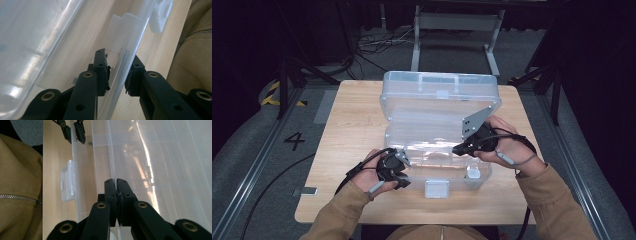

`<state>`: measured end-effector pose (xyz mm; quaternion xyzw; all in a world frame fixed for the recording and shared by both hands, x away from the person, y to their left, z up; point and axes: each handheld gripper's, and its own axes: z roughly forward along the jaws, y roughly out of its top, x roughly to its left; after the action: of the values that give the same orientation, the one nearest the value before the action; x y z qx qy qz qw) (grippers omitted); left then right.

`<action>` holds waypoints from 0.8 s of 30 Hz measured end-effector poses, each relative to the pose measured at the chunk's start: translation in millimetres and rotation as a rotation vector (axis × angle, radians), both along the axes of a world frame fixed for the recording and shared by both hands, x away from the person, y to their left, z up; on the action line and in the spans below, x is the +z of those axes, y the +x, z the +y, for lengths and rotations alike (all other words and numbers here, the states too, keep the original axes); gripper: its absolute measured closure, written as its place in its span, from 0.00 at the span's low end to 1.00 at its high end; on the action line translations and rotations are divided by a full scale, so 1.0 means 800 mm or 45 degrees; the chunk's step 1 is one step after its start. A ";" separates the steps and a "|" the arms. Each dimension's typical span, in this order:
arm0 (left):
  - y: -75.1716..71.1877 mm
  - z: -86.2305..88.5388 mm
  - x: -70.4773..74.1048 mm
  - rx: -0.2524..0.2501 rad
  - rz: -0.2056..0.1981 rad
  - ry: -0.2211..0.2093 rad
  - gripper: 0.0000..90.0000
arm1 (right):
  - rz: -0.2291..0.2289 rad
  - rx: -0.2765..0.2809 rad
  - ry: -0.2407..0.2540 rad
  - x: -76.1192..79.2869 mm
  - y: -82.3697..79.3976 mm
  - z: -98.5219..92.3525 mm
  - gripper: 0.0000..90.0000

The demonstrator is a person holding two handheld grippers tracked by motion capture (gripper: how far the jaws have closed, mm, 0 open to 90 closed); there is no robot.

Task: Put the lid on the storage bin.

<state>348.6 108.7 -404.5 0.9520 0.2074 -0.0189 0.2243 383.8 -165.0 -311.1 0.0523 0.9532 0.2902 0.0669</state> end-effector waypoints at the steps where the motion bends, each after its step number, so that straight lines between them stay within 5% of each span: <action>1: 0.000 0.000 0.000 0.000 0.000 0.000 0.83 | 0.000 0.000 0.000 0.000 0.000 0.000 0.98; 16: -0.002 0.000 0.001 -0.001 0.016 -0.005 0.76 | -0.003 0.003 -0.001 -0.002 -0.003 0.001 0.98; 24: -0.003 0.015 0.017 0.007 0.053 -0.115 0.71 | -0.013 -0.009 0.013 -0.003 -0.004 0.000 0.99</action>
<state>346.5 120.7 -390.7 0.9397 0.2136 -0.0475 0.2627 380.9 -164.8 -313.2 0.0544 0.9512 0.2950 0.0724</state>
